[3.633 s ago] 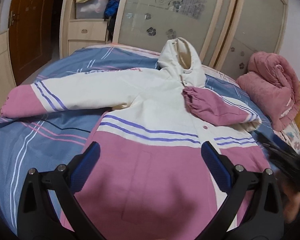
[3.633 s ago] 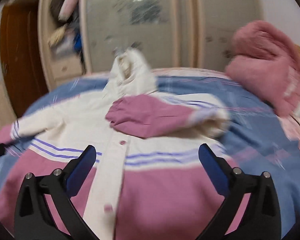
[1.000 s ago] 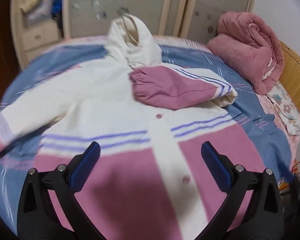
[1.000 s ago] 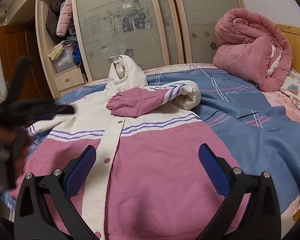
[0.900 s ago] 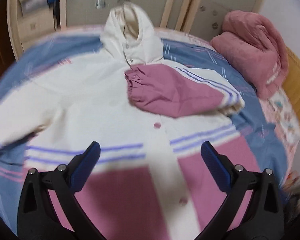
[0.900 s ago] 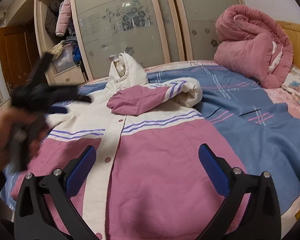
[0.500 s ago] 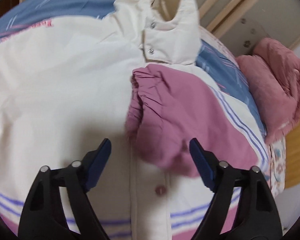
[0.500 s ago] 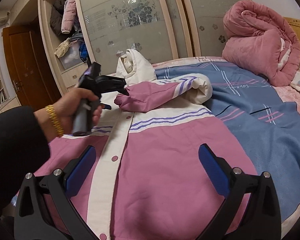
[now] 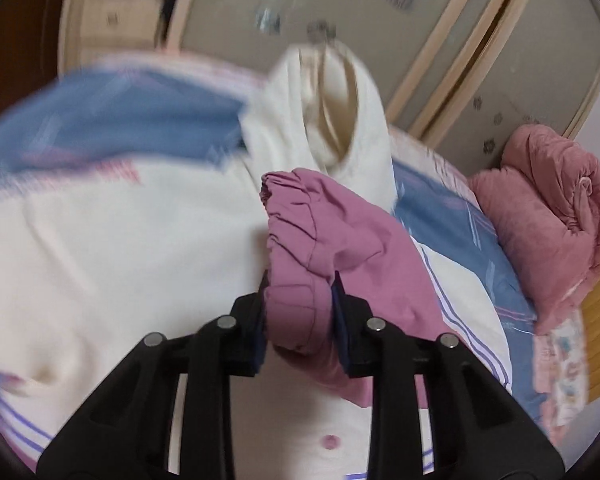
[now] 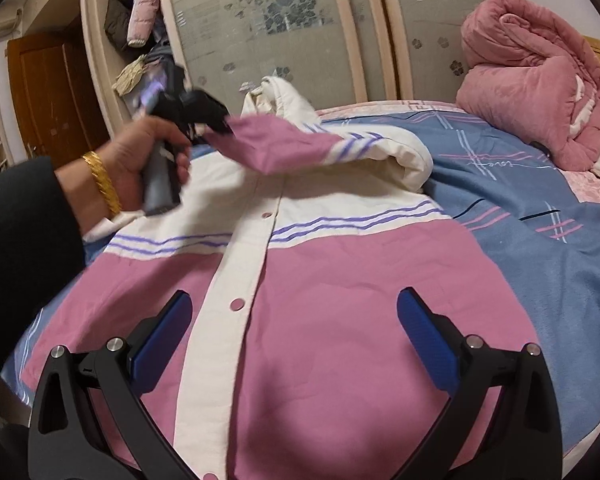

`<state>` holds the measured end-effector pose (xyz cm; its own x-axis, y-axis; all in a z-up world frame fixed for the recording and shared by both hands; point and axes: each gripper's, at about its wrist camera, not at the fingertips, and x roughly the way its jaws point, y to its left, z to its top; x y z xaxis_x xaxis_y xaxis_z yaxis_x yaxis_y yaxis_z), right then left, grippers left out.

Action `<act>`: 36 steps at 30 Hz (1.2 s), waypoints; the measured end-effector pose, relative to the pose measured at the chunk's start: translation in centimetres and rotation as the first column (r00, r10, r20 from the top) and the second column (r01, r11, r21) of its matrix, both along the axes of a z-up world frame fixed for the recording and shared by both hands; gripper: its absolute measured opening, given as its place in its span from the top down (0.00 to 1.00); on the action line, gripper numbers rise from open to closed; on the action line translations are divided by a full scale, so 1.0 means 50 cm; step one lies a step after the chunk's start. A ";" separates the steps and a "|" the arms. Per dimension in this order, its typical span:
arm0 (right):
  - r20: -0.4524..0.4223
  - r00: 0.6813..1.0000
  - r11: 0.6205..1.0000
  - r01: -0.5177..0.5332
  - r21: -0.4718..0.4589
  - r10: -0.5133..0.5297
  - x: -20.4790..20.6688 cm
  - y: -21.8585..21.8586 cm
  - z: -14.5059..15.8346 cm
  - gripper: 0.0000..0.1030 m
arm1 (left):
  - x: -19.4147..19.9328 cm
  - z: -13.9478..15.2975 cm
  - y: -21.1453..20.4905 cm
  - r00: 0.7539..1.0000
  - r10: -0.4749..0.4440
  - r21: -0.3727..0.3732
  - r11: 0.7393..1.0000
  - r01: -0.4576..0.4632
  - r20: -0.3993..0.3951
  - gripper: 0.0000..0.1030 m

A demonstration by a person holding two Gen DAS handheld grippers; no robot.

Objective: Fold large clothes
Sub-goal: 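Lay the sleeve flatter across the chest and open the left gripper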

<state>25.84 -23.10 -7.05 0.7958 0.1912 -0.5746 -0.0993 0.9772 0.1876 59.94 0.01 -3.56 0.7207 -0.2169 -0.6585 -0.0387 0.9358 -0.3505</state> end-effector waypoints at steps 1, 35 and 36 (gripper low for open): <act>-0.003 1.000 1.000 -0.007 -0.003 0.007 0.001 0.006 -0.002 0.01 | -0.014 0.014 0.015 1.000 -0.003 0.041 0.999 0.002 0.029 0.74; 0.102 0.991 0.993 0.093 -0.067 -0.086 -0.065 -0.054 0.057 0.01 | -0.760 0.074 0.031 0.970 -0.015 0.347 0.935 -0.072 0.243 0.02; 0.107 0.990 0.992 0.104 -0.074 -0.096 -0.073 -0.060 0.056 0.01 | -0.771 0.067 0.027 0.971 -0.017 0.347 0.936 -0.069 0.239 0.02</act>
